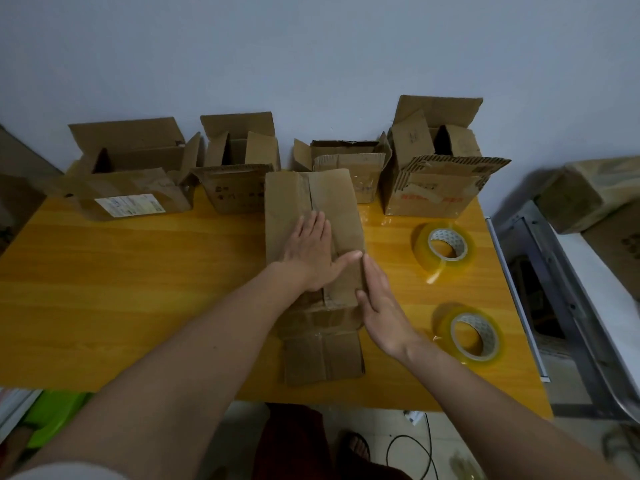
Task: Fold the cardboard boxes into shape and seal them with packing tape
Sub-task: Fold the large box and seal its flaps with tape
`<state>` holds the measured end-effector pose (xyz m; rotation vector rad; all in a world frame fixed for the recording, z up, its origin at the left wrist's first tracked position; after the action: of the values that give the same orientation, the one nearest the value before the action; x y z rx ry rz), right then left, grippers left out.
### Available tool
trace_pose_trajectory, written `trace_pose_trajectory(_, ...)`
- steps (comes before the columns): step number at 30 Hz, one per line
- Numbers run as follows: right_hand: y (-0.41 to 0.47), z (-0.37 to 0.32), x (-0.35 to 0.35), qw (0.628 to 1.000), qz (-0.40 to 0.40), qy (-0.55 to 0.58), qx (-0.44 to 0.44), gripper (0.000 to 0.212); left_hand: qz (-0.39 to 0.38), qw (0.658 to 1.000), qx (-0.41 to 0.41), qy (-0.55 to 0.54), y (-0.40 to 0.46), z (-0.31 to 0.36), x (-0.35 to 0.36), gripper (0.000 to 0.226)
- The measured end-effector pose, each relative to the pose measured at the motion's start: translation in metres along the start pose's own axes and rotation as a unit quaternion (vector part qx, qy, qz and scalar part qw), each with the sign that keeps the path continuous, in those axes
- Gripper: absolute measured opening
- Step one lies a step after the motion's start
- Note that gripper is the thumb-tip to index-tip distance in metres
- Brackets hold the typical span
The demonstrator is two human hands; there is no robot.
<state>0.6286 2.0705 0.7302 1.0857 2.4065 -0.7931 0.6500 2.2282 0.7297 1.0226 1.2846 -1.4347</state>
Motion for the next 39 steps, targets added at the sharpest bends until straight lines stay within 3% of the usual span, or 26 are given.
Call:
trace_pose_trajectory(5, 0.004, -0.002, 0.001, 1.0, -0.001, -0.022, 0.001, 0.063, 0.016, 0.999, -0.021, -0.042, 0.009, -0.003, -0.004, 0.103)
trace_pose_trajectory(10, 0.004, -0.001, 0.001, 1.0, 0.002, -0.028, 0.004, 0.061, 0.014, 0.997, 0.01, -0.081, -0.032, 0.031, 0.007, 0.106)
trace_pose_trajectory(13, 0.006, 0.0, 0.002, 0.999, -0.003, -0.038, 0.007, 0.061, 0.017, 0.997, 0.03, -0.071, -0.066, 0.058, 0.017, 0.084)
trace_pose_trajectory(15, 0.005, 0.0, 0.002, 0.999, -0.005, -0.04, 0.005, 0.061, 0.053, 0.995, 0.047, -0.073, -0.082, 0.067, 0.015, 0.064)
trace_pose_trajectory(18, 0.006, 0.0, 0.003, 0.999, 0.0, -0.034, 0.004, 0.061, 0.121, 0.983, 0.08, -0.117, -0.099, 0.074, 0.008, 0.055)
trace_pose_trajectory(21, 0.005, 0.0, 0.002, 0.999, 0.003, -0.036, -0.002, 0.062, 0.186, 0.966, 0.07, -0.166, -0.114, 0.08, 0.003, 0.053)
trace_pose_trajectory(24, 0.002, 0.002, -0.003, 1.0, 0.01, -0.023, 0.0, 0.061, 0.212, 0.966, 0.054, -0.134, -0.125, 0.089, 0.007, 0.055)
trace_pose_trajectory(28, -0.012, 0.023, -0.013, 0.998, 0.056, 0.001, 0.023, 0.055, 0.163, 0.983, 0.066, -0.051, -0.128, 0.106, 0.02, 0.064)
trace_pose_trajectory(34, -0.027, 0.089, -0.045, 0.978, 0.138, -0.095, 0.127, 0.05, 0.161, 0.984, 0.071, -0.024, -0.107, 0.124, 0.018, 0.069)
trace_pose_trajectory(39, -0.051, 0.162, -0.07, 0.924, 0.101, -0.245, 0.277, 0.05, 0.088, 0.993, 0.05, 0.062, -0.093, 0.125, 0.037, 0.092)
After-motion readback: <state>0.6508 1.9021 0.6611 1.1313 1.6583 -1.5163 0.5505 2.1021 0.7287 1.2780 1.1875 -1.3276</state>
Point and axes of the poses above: each hand's wrist, its own y-axis towards the middle knuckle, its own x-axis out of the palm, z = x × y, the point moved 5 cm from there along y, towards the middle knuckle, and after that the axes turned 12 degrees about x, right-handed, at the moved point
